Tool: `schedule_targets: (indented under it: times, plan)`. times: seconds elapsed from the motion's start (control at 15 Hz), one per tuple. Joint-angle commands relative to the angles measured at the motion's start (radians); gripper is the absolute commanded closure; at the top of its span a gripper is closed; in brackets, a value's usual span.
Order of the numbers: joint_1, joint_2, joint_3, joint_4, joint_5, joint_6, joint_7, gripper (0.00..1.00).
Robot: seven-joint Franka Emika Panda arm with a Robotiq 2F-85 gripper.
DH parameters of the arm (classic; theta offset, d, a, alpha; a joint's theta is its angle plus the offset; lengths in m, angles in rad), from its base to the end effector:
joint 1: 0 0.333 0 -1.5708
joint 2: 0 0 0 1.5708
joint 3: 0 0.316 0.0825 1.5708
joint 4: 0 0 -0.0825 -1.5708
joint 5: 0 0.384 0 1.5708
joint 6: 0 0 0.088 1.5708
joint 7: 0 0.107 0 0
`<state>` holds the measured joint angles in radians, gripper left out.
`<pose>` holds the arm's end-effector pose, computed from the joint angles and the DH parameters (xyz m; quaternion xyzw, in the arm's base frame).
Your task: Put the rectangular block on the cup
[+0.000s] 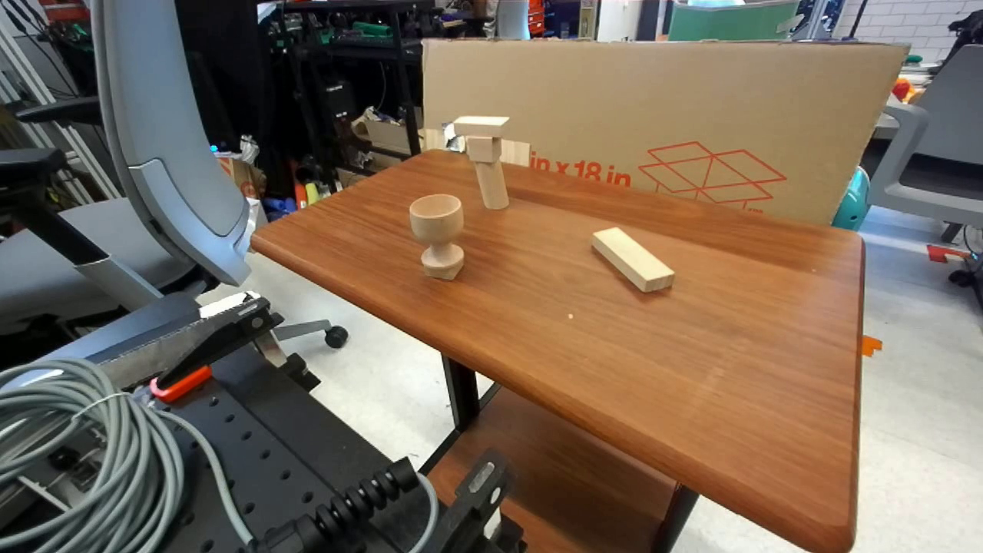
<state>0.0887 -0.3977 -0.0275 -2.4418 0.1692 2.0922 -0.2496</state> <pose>0.4251 0.0340 0.4527 -0.9899 -0.1152 -0.0310 0.0770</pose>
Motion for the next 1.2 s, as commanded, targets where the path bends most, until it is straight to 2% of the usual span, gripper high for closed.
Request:
schedule_targets:
  times: [0.0,0.33,0.67,0.87,1.13]
  plan:
    - [-0.011,0.105,-0.065,0.080,-0.031,0.089,-0.208,0.00]
    - [-0.029,0.256,-0.121,0.190,-0.010,0.193,-0.400,0.00]
    - [-0.085,0.426,-0.116,0.338,-0.020,0.172,-0.517,0.00]
    - [-0.128,0.527,-0.105,0.425,-0.063,0.158,-0.579,0.00]
    - [-0.165,0.633,-0.091,0.503,-0.175,0.161,-0.618,0.00]
